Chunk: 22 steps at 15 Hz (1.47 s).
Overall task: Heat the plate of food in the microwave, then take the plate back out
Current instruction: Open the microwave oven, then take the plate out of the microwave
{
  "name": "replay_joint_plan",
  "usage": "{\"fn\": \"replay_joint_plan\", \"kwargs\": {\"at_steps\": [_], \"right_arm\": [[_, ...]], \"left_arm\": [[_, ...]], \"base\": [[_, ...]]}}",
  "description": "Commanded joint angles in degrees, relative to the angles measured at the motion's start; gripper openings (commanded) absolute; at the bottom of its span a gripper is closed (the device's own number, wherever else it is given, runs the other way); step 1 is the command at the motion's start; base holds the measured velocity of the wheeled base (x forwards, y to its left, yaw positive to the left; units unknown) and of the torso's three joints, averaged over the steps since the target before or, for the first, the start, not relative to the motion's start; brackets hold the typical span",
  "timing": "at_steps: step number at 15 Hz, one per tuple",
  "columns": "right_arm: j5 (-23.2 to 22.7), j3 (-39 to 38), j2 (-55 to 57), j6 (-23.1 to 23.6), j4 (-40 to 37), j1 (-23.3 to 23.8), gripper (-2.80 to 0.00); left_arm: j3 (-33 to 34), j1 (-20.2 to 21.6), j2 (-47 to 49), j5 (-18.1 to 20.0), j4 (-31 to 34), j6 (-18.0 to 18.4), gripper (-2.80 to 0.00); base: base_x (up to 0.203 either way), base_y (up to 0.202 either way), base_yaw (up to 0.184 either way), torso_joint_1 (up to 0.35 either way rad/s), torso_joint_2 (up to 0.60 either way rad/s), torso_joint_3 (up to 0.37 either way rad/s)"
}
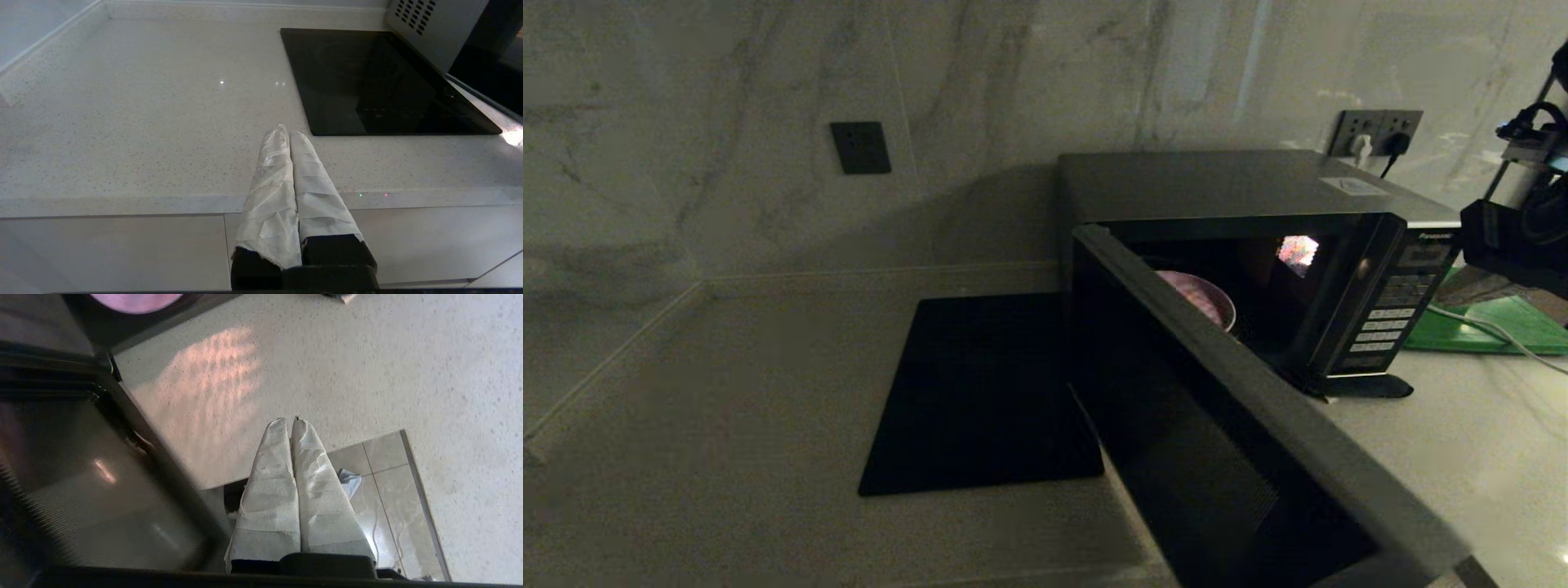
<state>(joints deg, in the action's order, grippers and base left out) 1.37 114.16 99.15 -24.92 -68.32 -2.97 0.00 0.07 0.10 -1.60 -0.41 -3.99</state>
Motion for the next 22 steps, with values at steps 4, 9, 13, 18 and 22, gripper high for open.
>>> {"fn": "replay_joint_plan", "kwargs": {"at_steps": [4, 9, 13, 18, 22], "right_arm": [[-0.7, 0.1, 1.5, -1.0, -1.8, -10.2, -2.8], [-0.1, 0.0, 5.0, -7.8, -1.6, -29.2, -2.8], [2.1, 0.0, 7.5, -12.4, -1.6, -33.2, -2.8], [2.0, 0.1, 7.9, -12.4, -1.6, -33.8, -2.8], [2.0, 0.1, 7.8, -12.5, -1.7, -35.2, -2.8]], "left_arm": [[0.0, 0.0, 0.0, -0.1, 0.0, -0.1, -2.8], [0.0, 0.0, 0.0, 0.0, 0.0, -0.1, -2.8], [0.0, 0.0, 0.0, 0.0, 0.0, -0.1, -2.8], [0.0, 0.0, 0.0, 0.0, 0.0, -0.1, -2.8], [0.0, 0.0, 0.0, -0.1, 0.0, -0.1, -2.8]], "base": [[0.0, 0.0, 0.0, 0.0, 0.0, 0.0], [0.0, 0.0, 0.0, 0.0, 0.0, 0.0], [0.0, 0.0, 0.0, 0.0, 0.0, 0.0], [0.0, 0.0, 0.0, 0.0, 0.0, 0.0], [0.0, 0.0, 0.0, 0.0, 0.0, 0.0]]}}
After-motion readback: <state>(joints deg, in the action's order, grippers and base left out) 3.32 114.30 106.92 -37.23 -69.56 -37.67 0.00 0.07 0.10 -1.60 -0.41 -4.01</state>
